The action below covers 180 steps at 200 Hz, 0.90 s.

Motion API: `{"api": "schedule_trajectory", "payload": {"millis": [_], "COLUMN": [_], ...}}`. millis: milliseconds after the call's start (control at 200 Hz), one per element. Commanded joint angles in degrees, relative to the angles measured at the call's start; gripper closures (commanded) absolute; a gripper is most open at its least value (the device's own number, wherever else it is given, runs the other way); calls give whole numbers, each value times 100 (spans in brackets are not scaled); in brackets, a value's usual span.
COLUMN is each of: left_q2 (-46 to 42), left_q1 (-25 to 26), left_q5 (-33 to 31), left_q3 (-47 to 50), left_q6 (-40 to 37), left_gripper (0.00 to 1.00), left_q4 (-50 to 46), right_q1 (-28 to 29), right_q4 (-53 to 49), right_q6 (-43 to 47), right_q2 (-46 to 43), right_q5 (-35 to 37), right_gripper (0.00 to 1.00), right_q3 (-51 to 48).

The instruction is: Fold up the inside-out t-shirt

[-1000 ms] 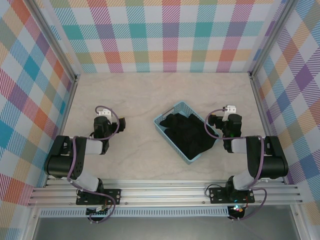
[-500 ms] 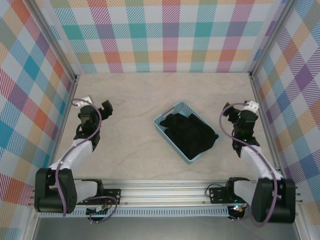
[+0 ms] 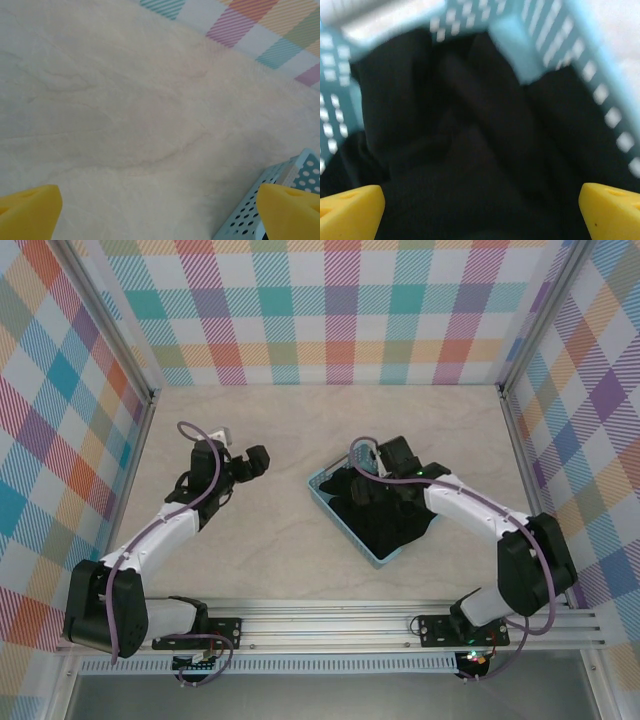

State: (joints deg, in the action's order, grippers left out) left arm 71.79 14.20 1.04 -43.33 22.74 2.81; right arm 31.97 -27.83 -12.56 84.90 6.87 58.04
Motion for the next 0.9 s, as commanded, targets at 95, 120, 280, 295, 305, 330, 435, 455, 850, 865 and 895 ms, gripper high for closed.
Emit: {"api": "schedule_trajectory", "payload": {"millis": [95, 120, 280, 295, 305, 330, 435, 455, 850, 865, 895], "left_q2": [157, 197, 401, 398, 393, 377, 236, 192, 77, 66, 52], "left_q1": [74, 87, 132, 135, 136, 145, 153, 154, 155, 154, 158], "left_q5": [4, -3, 13, 17, 12, 6, -105, -124, -252, -250, -245], "left_q3": [-220, -248, -479, -495, -493, -503, -492, -488, -375, -366, -361], "left_q6": [-2, 11, 36, 24, 27, 6, -55, -67, -64, -61, -48], "left_gripper": [0, 0, 0, 0, 0, 0, 0, 0, 0, 0, 0], "left_q4": [-259, -255, -411, -434, -451, -479, -574, -588, -641, -639, -634], "right_q1": [99, 99, 15, -23, -52, -126, -606, -712, -3437, -3469, -3532], "right_q4": [-1425, -1387, -1408, -1410, -1403, -1332, -1284, -1254, -566, -581, -625], "right_q6": [-11, -34, -18, -8, 4, 53, 225, 274, 875, 891, 916], "right_q2": [473, 677, 2124, 2230, 2289, 2418, 2679, 2680, 3726, 3758, 3816], "right_q5": [-535, -559, 270, 335, 375, 470, 782, 868, 1262, 1251, 1231], "right_gripper": [0, 0, 9, 12, 14, 19, 47, 51, 94, 95, 95], "right_q3": [348, 390, 1288, 1389, 1434, 1548, 1920, 1957, 4325, 4461, 4685]}}
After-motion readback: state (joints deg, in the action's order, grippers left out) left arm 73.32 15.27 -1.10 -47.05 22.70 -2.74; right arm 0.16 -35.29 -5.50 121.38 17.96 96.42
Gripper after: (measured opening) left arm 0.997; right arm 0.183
